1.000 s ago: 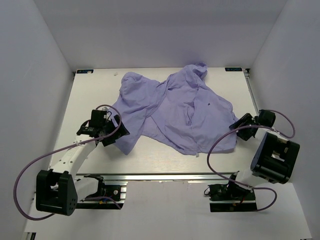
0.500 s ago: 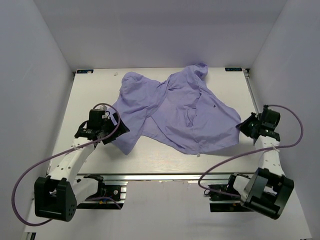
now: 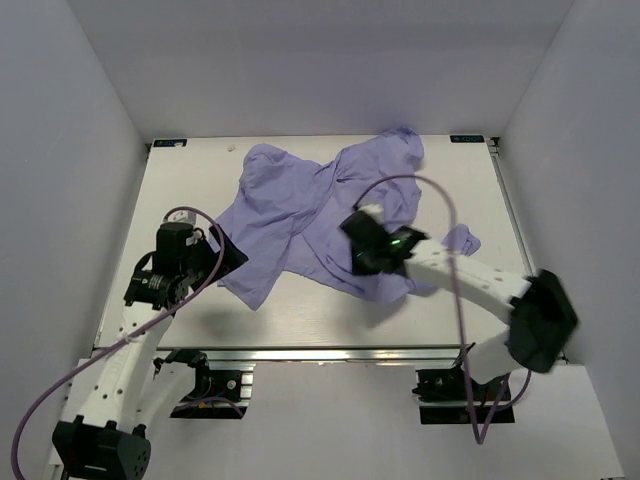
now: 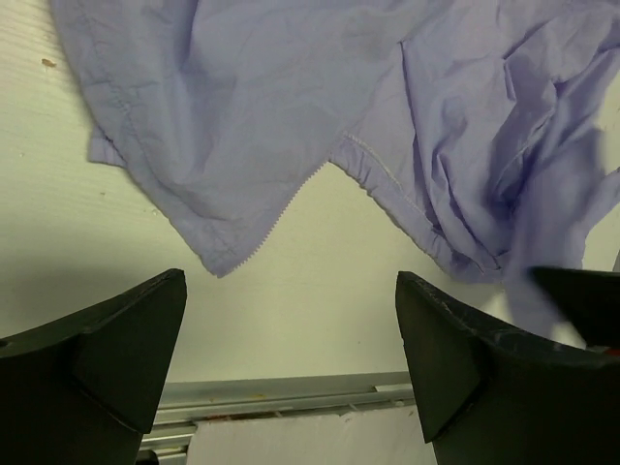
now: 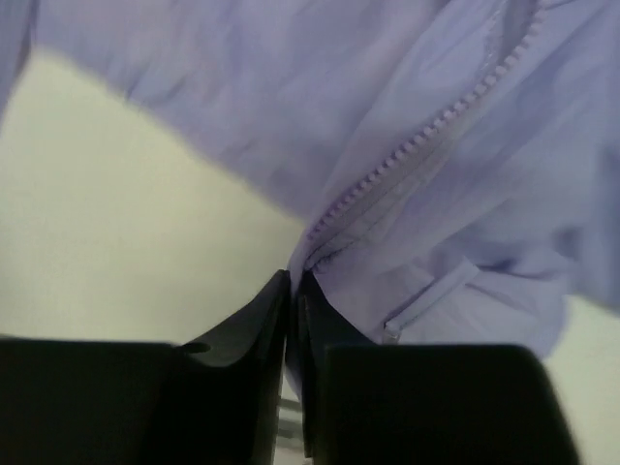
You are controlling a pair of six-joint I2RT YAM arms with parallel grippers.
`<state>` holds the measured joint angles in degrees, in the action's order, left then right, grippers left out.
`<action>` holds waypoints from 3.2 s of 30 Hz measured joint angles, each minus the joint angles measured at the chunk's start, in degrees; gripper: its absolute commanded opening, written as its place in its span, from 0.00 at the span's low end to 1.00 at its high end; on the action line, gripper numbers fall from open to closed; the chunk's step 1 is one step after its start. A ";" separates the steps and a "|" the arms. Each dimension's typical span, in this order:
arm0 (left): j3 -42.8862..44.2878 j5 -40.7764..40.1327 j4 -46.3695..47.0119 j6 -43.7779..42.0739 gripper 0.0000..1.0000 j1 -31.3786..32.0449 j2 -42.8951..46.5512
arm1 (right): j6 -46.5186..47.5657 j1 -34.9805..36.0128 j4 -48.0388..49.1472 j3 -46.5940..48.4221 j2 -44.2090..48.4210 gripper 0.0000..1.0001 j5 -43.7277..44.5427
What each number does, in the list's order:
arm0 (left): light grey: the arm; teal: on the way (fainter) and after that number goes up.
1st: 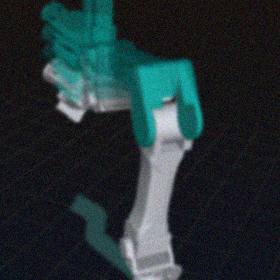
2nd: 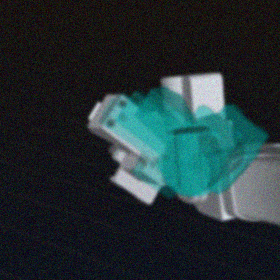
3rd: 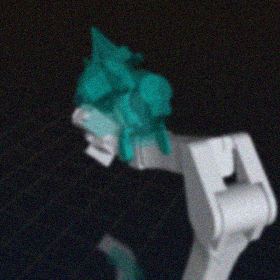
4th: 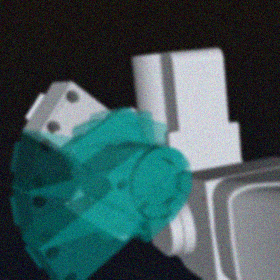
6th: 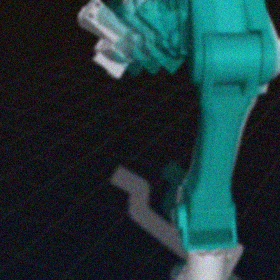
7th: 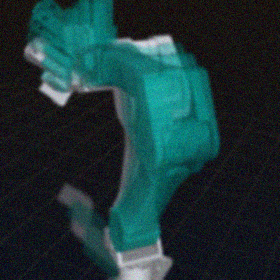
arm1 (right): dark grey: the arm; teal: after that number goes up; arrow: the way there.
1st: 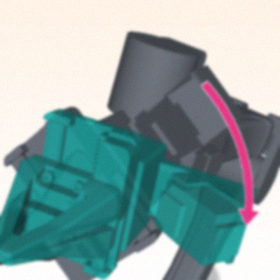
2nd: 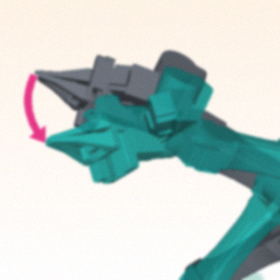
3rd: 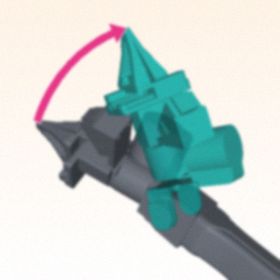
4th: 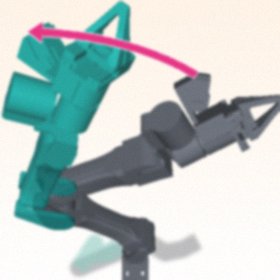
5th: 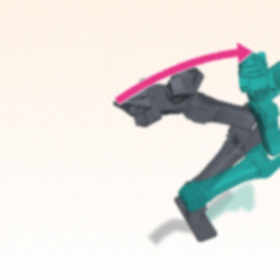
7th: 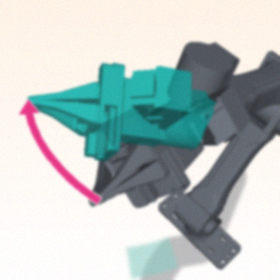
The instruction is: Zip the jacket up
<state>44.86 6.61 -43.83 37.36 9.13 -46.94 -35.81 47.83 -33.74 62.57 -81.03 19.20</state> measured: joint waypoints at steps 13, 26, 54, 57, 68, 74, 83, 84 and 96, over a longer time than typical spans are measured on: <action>0.09 0.02 -6.51 0.15 0.98 0.00 4.46 | -3.32 15.65 2.23 -2.82 4.63 0.89 -4.20; -6.49 3.93 -1.36 0.28 0.98 0.00 -3.13 | -1.03 -6.78 12.46 -25.99 15.61 0.89 -18.73; -4.92 18.53 23.61 5.70 0.98 17.33 -36.28 | 12.41 -47.36 21.35 -15.96 -0.96 0.89 -32.68; -4.42 15.85 20.04 5.79 0.98 17.46 -31.45 | 13.38 -46.36 17.92 -16.09 7.06 0.89 -31.82; 6.12 5.70 8.41 5.07 0.98 17.46 -13.40 | 10.27 -33.83 8.92 -21.29 21.40 0.74 -22.99; 6.12 3.23 3.69 5.07 0.98 17.46 -12.22 | 5.84 -31.30 8.15 -22.99 15.37 0.45 -17.46; 5.25 1.53 1.77 4.90 0.98 17.46 -10.60 | 3.78 -31.30 10.84 -22.97 6.38 0.44 -12.57; 5.20 1.33 1.70 4.85 0.98 17.46 -10.62 | 3.76 -31.30 11.28 -22.97 5.55 0.44 -12.41; 4.70 0.90 1.92 4.63 0.98 17.46 -12.63 | 4.72 -31.26 13.77 -22.34 4.02 0.00 -12.46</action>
<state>49.56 7.51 -41.91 42.00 26.59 -59.57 -31.09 16.58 -19.97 40.23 -77.01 6.74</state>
